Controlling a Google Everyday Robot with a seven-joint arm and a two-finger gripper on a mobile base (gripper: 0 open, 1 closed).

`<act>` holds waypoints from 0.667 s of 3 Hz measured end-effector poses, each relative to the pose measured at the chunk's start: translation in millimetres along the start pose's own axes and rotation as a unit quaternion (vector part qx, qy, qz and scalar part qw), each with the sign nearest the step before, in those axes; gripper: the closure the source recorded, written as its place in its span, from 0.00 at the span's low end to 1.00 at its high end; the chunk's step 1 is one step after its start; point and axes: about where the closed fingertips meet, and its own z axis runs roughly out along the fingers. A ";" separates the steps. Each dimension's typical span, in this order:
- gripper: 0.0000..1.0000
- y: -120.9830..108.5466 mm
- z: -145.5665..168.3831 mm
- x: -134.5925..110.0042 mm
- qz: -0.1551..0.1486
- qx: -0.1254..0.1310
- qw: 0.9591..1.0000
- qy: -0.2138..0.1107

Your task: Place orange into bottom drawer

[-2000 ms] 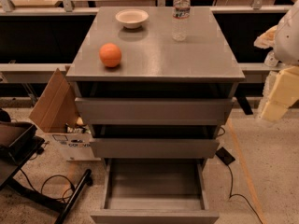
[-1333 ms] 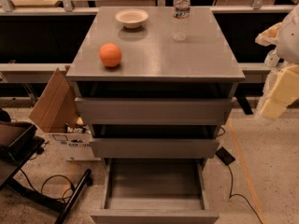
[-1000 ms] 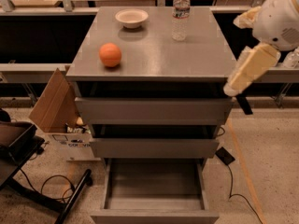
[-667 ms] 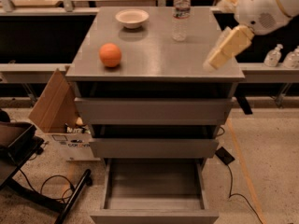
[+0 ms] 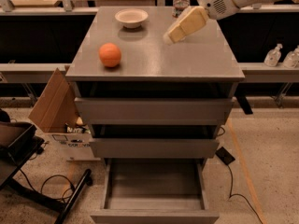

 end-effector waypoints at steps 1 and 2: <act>0.00 -3.1 2.7 -2.2 0.007 0.006 1.000 -0.004; 0.00 6.0 25.7 2.6 0.009 -0.006 1.000 0.000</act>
Offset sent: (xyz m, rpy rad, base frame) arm 0.0129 0.0372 -0.0434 0.0041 0.0480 0.0136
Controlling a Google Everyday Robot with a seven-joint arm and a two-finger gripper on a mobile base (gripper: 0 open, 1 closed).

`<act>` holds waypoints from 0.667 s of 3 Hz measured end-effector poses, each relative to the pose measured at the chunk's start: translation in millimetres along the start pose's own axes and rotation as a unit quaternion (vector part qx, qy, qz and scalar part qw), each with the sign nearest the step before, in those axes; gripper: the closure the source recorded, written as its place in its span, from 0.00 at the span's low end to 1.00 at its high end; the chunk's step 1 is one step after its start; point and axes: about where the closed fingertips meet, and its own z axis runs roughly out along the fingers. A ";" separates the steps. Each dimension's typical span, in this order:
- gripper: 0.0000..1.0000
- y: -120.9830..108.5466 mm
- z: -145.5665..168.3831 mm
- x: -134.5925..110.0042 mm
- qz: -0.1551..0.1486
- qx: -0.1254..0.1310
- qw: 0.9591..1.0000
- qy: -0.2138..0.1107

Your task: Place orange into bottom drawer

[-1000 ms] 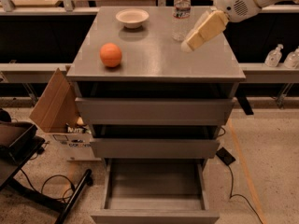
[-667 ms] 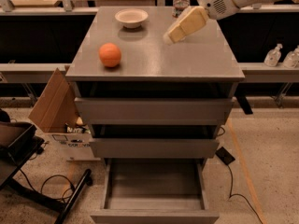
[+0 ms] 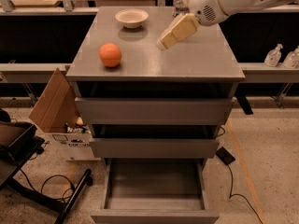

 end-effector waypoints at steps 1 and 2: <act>0.00 20.4 56.4 -6.8 -0.008 -0.046 0.999 -0.011; 0.00 48.9 132.3 -12.1 -0.015 -0.104 0.994 -0.023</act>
Offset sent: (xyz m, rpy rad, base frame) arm 0.0322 0.1616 -0.1040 0.0453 0.1167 0.2718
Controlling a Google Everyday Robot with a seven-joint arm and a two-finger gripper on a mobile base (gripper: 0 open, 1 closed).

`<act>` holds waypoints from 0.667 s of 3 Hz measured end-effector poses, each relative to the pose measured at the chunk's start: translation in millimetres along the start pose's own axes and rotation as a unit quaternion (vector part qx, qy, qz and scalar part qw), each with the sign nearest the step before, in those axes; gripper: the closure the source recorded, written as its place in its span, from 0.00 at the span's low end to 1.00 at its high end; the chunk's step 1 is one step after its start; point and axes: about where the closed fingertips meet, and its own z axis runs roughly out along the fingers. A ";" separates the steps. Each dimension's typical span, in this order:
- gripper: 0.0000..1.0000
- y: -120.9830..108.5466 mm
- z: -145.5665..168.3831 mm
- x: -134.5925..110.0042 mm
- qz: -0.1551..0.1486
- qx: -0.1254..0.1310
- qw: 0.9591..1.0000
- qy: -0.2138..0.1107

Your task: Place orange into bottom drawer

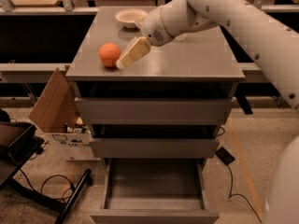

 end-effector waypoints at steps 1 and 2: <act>0.00 5.5 35.5 -0.5 -0.001 -0.024 1.000 -0.004; 0.00 13.0 70.1 4.9 0.005 -0.050 0.999 -0.007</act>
Offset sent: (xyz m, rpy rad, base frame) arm 0.0139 0.0803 -0.0714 0.0240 0.1038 0.1136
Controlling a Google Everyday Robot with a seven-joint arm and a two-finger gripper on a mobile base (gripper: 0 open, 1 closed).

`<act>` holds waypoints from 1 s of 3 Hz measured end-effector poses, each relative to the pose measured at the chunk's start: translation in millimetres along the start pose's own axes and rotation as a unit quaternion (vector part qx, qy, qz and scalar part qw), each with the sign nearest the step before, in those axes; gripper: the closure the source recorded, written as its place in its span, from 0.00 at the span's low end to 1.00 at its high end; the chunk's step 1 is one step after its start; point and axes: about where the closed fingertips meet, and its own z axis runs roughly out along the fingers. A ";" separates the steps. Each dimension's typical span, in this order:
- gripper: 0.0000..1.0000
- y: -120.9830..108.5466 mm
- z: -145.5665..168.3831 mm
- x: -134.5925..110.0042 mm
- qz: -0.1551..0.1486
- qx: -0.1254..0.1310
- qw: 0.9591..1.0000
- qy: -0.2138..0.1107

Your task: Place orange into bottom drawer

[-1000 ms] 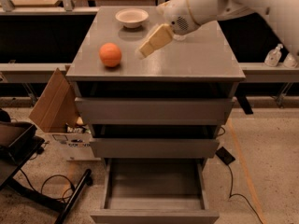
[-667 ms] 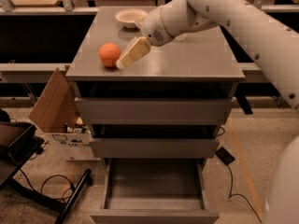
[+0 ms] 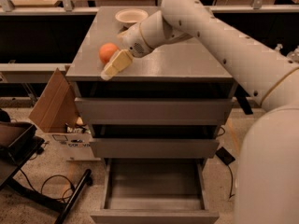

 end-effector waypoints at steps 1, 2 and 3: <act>0.02 -15.8 40.0 -3.7 -0.003 -0.013 1.000 -0.007; 0.25 -27.6 63.7 -10.0 -0.008 -0.018 1.000 -0.010; 0.48 -33.0 83.2 -6.7 -0.006 -0.023 1.000 -0.005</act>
Offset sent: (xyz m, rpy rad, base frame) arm 0.0619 0.0720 -0.0269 0.0232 -0.0053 0.0485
